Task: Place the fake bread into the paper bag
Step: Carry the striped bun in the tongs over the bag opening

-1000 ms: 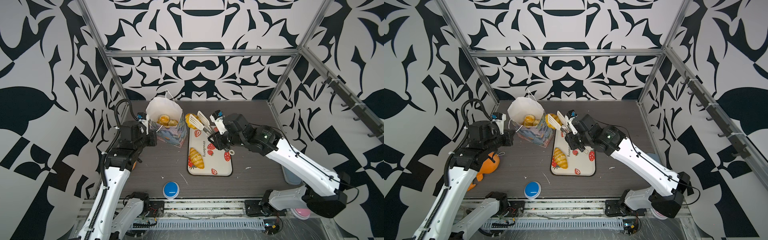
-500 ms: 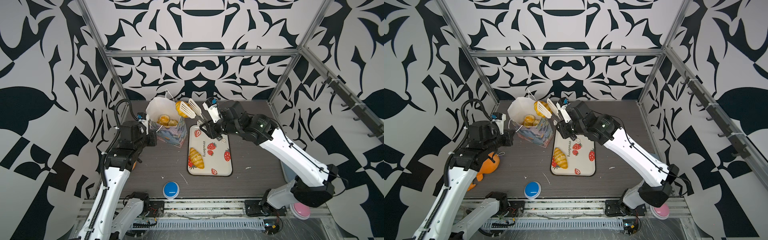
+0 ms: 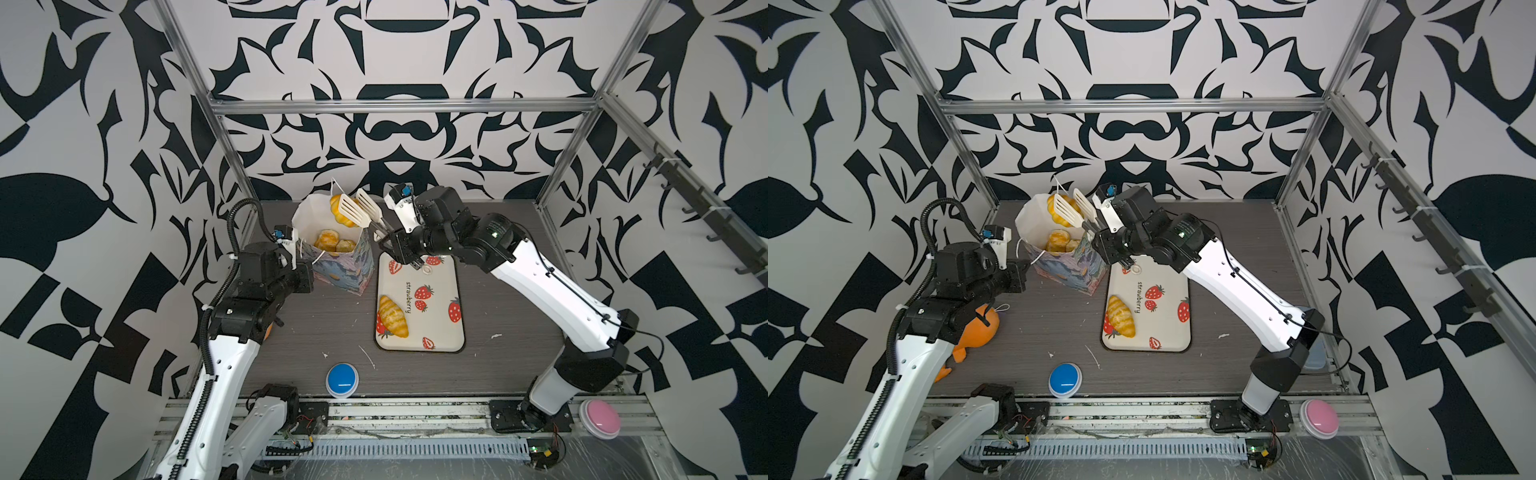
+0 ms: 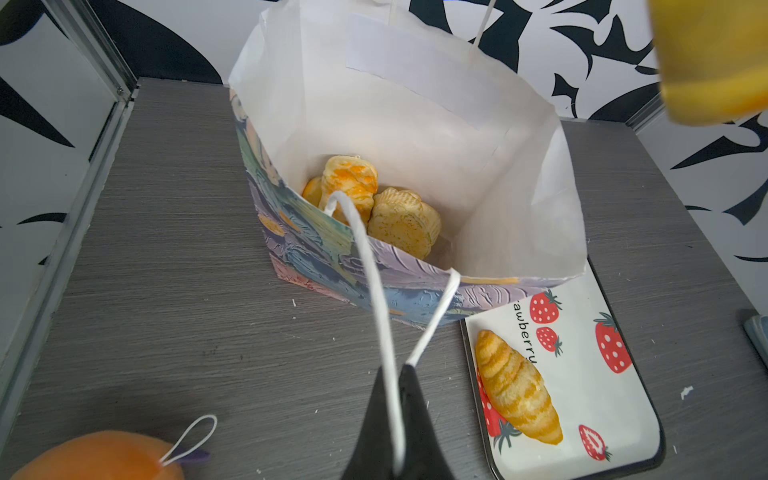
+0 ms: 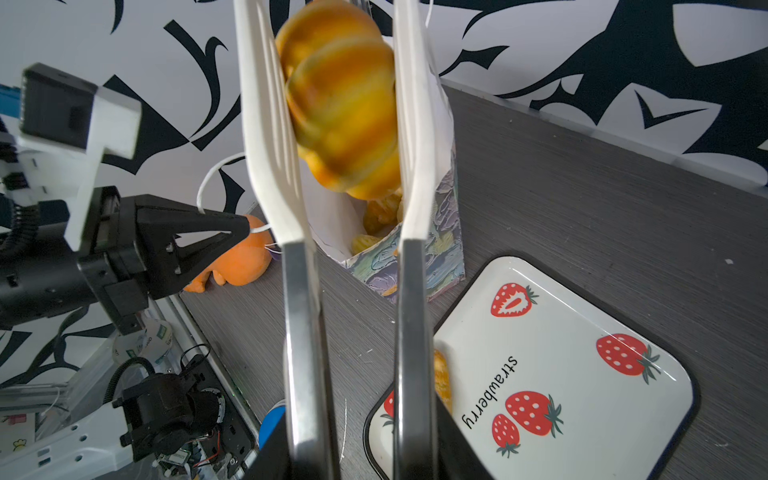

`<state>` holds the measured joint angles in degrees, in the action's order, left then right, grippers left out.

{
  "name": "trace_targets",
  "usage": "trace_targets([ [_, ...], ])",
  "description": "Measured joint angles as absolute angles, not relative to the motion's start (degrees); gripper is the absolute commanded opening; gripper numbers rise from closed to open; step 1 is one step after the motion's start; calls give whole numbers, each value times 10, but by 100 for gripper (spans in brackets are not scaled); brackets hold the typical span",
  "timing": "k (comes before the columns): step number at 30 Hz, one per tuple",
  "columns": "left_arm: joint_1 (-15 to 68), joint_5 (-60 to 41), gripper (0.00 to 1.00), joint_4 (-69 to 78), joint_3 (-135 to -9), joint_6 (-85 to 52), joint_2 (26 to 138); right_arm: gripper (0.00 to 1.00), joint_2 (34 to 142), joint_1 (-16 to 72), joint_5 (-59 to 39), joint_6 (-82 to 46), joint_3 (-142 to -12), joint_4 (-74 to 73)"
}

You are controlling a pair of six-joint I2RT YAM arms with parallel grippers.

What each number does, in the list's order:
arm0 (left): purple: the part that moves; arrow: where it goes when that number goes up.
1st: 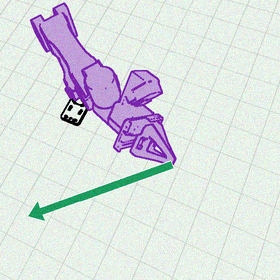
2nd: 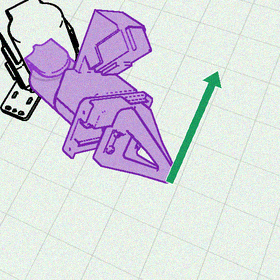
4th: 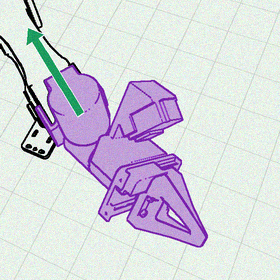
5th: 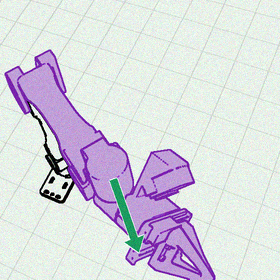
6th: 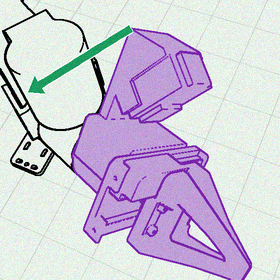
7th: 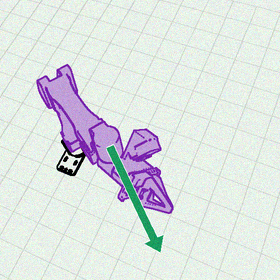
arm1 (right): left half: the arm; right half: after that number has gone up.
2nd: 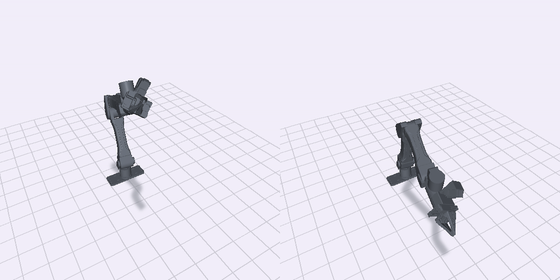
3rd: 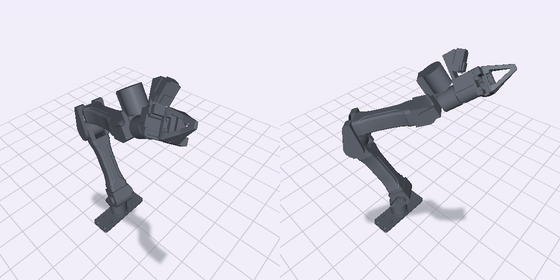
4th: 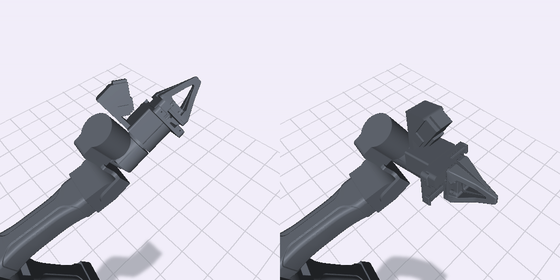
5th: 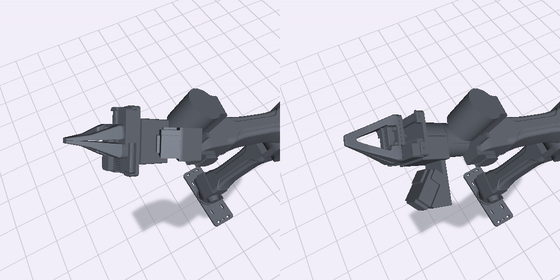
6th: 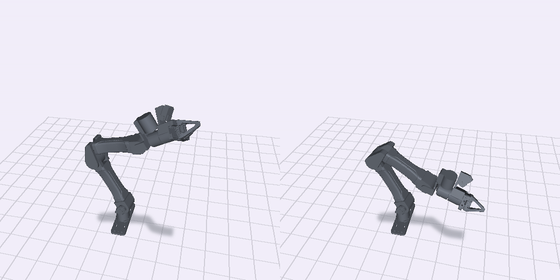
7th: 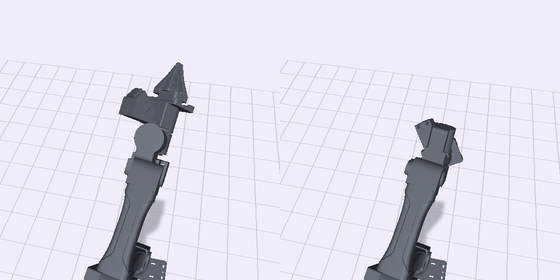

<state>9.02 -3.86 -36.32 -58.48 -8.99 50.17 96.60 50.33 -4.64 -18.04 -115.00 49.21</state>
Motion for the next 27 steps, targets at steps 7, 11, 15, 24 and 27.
trace_targets([
  [7,90,-39,5,-363,-585,-90,499,41,1015,503,-63,-187,-1173,490],
  [11,90,-39,5,-363,-585,-90,499,40,1038,503,-70,-192,-1181,495],
  [15,90,-39,5,-363,-585,-90,499,41,1058,503,-75,-195,-1195,500],
  [24,90,-39,5,-363,-585,-90,499,42,1067,498,-80,-204,-1199,516],
  [27,90,-38,5,-363,-585,-90,499,45,1067,496,-81,-208,-1199,516],
])
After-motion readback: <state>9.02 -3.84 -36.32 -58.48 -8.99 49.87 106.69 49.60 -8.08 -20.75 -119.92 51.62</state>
